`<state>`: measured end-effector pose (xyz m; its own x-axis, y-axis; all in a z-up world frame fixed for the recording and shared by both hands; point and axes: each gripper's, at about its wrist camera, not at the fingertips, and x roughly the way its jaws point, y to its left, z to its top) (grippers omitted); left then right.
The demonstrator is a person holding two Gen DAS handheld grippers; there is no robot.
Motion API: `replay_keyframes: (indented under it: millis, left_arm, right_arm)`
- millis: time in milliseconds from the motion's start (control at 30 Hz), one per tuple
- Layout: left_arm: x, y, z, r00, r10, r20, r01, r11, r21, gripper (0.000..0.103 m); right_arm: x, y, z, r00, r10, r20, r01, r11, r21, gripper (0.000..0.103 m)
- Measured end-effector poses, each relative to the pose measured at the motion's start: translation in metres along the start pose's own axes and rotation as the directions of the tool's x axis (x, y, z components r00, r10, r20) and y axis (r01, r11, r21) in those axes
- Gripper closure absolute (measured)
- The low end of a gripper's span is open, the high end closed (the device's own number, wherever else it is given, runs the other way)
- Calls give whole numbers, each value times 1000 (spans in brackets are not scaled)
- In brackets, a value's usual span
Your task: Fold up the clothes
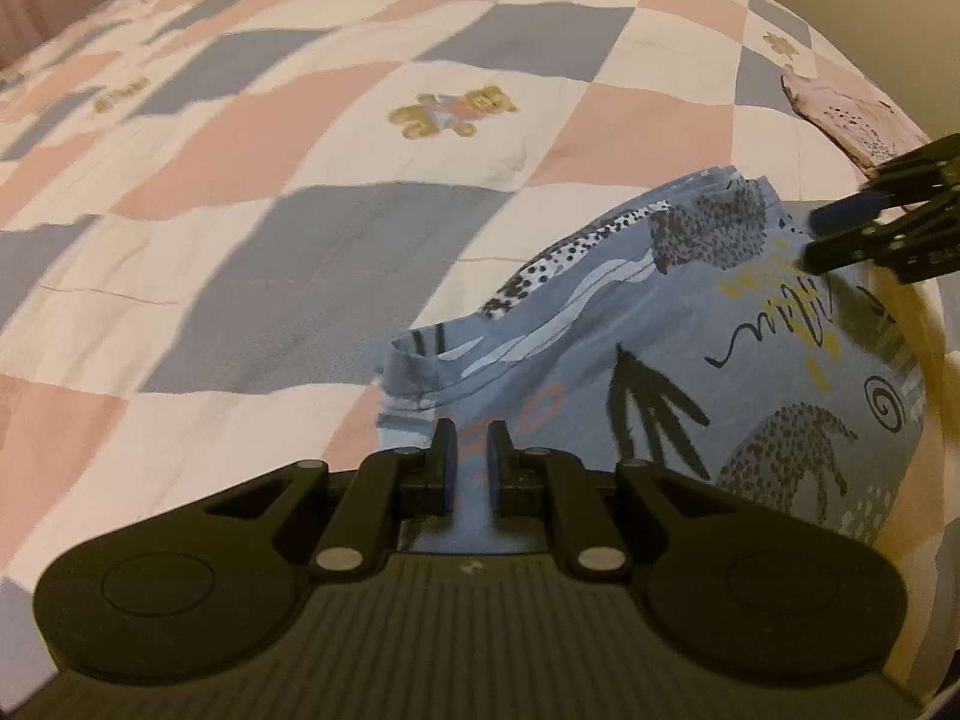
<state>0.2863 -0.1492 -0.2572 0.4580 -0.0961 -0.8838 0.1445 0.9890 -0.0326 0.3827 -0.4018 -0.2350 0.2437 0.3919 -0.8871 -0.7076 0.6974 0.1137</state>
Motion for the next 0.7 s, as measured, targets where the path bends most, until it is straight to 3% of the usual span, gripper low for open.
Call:
replay_keyframes:
  millis: [200,267,400,500,600,700]
  left_arm:
    - [-50,-16,-32,996,45,82,-53,994,100,85]
    - [-69,-32,-50,991,2,136,-23,988,154,74]
    - [-81,-68,-75,985,-111,131,76,966,246,72]
    - [-65,-78,-86,990,-109,87,84,964,254,72]
    - [-51,-53,-91,991,-126,53,118,984,132,69]
    - [-57,-39,-91,995,-86,46,78,985,154,76]
  right_arm:
    - [-34,45,-36,999,46,-12,-48,980,-193,60]
    - [-39,66,-51,996,89,-29,-93,963,-252,60]
    - [-31,96,-65,980,191,-60,-200,948,-248,61]
    - [-18,101,-69,983,169,-70,-181,952,-247,61]
    - [-15,84,-75,990,113,-81,-131,953,-273,61]
    - [-26,62,-81,997,33,-76,-52,964,-262,55]
